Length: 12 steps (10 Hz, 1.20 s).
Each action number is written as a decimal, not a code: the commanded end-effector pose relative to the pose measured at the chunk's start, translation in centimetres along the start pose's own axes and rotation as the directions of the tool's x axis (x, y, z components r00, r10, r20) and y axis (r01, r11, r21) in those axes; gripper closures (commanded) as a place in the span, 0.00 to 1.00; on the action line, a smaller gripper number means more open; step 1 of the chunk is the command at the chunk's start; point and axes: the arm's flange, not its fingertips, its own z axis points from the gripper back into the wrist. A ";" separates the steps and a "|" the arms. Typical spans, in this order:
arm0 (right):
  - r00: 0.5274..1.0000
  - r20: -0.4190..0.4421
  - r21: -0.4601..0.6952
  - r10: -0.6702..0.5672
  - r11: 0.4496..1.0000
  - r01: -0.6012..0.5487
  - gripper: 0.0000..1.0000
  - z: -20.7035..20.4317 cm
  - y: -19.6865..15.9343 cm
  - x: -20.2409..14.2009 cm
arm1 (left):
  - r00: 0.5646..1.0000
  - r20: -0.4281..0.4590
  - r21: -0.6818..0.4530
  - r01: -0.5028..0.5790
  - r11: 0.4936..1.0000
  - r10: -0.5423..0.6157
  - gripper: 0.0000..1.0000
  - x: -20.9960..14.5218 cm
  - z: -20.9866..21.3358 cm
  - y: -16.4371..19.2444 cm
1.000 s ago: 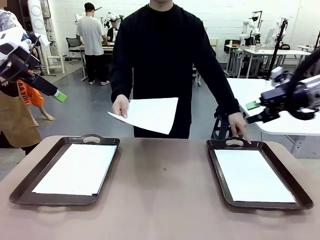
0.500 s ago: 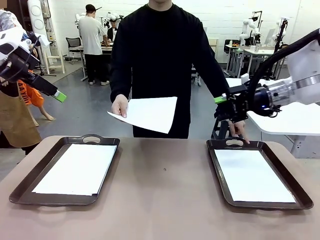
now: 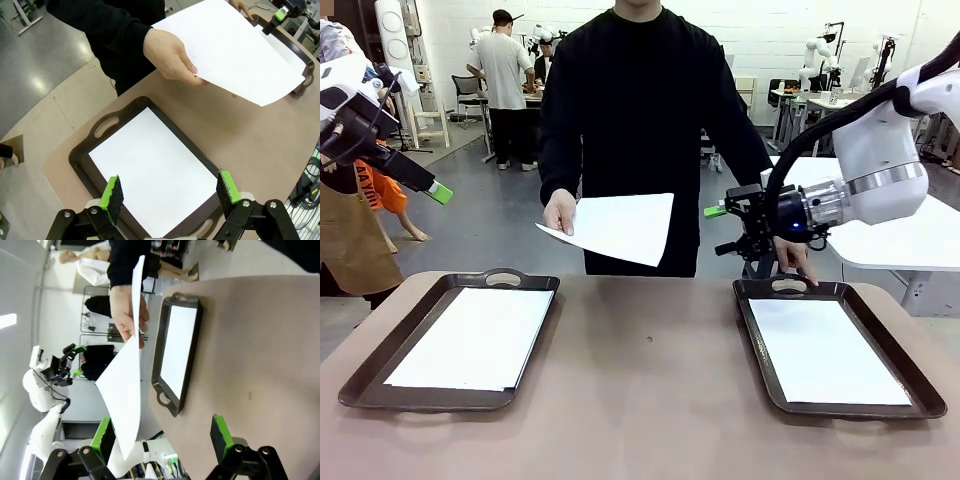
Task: Sort the A4 documents.
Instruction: Receive the A4 Paper.
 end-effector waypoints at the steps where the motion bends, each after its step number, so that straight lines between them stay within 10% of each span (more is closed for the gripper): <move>1: 0.999 0.030 0.036 -0.011 0.999 0.010 0.00 -1.4 1.4 1.2 | 1.000 0.001 0.001 0.005 1.000 -0.005 0.03 0.0 0.1 0.0; 12: 0.988 0.055 0.195 -0.141 0.972 0.128 0.00 -8.0 2.4 -1.5 | 1.000 0.001 0.001 0.005 1.000 -0.005 0.03 0.0 0.1 0.0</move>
